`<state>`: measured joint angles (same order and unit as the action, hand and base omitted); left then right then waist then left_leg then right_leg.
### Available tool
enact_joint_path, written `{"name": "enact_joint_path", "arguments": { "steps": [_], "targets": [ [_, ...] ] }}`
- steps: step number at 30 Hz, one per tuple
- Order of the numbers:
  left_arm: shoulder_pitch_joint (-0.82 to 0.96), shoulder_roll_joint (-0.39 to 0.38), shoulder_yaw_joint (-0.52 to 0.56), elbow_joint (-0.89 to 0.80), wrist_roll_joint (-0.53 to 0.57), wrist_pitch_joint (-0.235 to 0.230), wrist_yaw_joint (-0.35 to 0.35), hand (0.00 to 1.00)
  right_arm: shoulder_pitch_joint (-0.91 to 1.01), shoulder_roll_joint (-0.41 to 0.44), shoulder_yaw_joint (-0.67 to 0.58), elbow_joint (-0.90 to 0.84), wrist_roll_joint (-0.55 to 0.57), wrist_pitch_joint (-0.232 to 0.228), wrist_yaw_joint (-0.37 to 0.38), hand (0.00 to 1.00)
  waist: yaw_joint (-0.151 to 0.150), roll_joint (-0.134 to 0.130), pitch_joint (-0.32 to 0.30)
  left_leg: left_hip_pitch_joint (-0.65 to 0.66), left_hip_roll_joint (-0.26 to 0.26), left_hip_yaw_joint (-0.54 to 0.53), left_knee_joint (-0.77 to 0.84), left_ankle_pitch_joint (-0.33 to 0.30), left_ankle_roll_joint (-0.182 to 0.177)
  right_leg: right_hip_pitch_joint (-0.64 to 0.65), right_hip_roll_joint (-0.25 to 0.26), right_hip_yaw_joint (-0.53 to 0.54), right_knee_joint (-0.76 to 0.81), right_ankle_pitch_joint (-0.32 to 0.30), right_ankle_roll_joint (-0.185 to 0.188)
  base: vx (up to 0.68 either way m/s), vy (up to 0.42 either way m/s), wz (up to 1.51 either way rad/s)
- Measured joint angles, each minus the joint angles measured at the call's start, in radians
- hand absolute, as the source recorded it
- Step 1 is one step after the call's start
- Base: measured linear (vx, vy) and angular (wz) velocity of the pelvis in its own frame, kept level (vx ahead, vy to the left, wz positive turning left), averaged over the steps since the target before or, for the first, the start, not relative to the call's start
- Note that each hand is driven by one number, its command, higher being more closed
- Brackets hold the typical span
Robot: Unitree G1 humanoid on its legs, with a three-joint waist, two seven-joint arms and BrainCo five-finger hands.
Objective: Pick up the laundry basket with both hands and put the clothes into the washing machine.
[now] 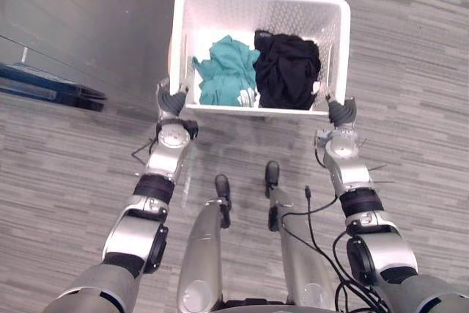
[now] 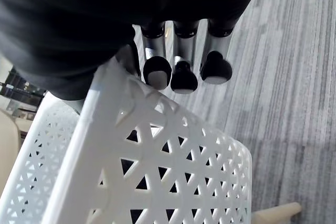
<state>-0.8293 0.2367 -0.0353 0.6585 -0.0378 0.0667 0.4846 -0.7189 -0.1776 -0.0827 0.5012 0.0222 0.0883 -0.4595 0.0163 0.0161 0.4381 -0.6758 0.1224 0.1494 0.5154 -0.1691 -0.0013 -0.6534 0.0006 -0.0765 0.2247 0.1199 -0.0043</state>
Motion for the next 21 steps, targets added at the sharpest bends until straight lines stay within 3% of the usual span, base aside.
{"name": "enact_joint_path", "arguments": {
  "steps": [10,15,21],
  "targets": [
    [-0.011,-0.039,0.053,-0.038,0.009,-0.006,0.021,0.0,0.027,0.026,0.01,-0.138,0.022,-0.002,0.015,0.0,0.006,0.0,0.0,0.016,0.01,0.0,0.001,-0.004,-0.006,0.023,0.007,-0.005,-0.002,0.0,-0.001,0.0,-0.021,0.0],
    [0.031,-0.02,0.133,-0.109,-0.013,-0.035,0.027,0.0,0.09,0.022,-0.039,-0.236,0.049,-0.061,0.026,0.0,0.01,0.0,0.0,0.046,0.011,0.003,-0.021,-0.004,-0.006,0.051,0.009,-0.006,-0.019,0.0,-0.003,0.0,-0.01,0.01],
    [0.087,-0.019,0.198,-0.151,-0.032,-0.035,0.046,0.0,0.157,0.011,-0.101,-0.241,0.079,-0.082,0.032,0.0,0.026,0.0,0.0,0.075,0.014,-0.001,-0.034,-0.003,-0.006,0.085,0.015,-0.009,-0.036,0.0,-0.003,0.03,-0.012,0.01]
  ]
}}
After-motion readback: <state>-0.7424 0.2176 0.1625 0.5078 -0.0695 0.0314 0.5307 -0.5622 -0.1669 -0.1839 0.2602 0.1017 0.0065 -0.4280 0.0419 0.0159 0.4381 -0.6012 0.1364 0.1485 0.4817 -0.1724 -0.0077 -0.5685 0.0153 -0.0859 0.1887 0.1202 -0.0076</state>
